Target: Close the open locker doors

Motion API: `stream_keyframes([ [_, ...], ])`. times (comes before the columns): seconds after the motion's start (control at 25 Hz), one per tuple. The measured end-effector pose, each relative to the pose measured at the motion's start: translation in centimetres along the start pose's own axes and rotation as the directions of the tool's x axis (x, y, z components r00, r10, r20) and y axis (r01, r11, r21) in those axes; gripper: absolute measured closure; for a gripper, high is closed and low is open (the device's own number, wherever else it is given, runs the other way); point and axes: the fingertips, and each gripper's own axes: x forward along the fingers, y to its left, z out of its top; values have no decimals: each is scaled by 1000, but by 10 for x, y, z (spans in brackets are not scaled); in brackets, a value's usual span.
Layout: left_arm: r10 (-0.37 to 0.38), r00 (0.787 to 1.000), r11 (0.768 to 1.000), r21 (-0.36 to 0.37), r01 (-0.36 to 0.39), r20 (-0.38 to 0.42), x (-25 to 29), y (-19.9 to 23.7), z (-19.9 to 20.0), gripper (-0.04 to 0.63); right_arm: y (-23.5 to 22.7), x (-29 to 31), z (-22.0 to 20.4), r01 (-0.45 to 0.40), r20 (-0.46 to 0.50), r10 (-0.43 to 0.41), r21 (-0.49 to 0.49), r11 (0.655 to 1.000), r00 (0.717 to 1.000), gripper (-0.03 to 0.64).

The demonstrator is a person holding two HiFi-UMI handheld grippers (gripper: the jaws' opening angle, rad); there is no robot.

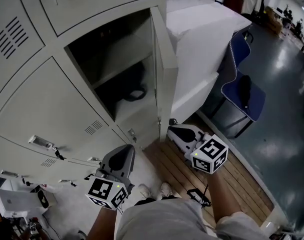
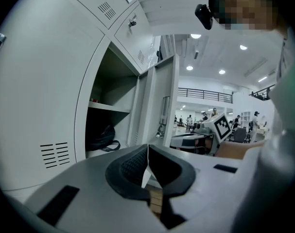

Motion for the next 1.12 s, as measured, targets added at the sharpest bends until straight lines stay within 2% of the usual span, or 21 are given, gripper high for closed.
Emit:
stream_keyframes([
  [0.44, 61, 998, 998, -7, -61, 11, -23, 27, 0, 574, 35, 44, 1, -83, -30, 81, -44, 996, 996, 590],
  [1.12, 155, 988, 988, -26, -154, 24, -52, 69, 0, 575, 46, 101, 1, -88, -30, 87, -8, 996, 996, 589],
])
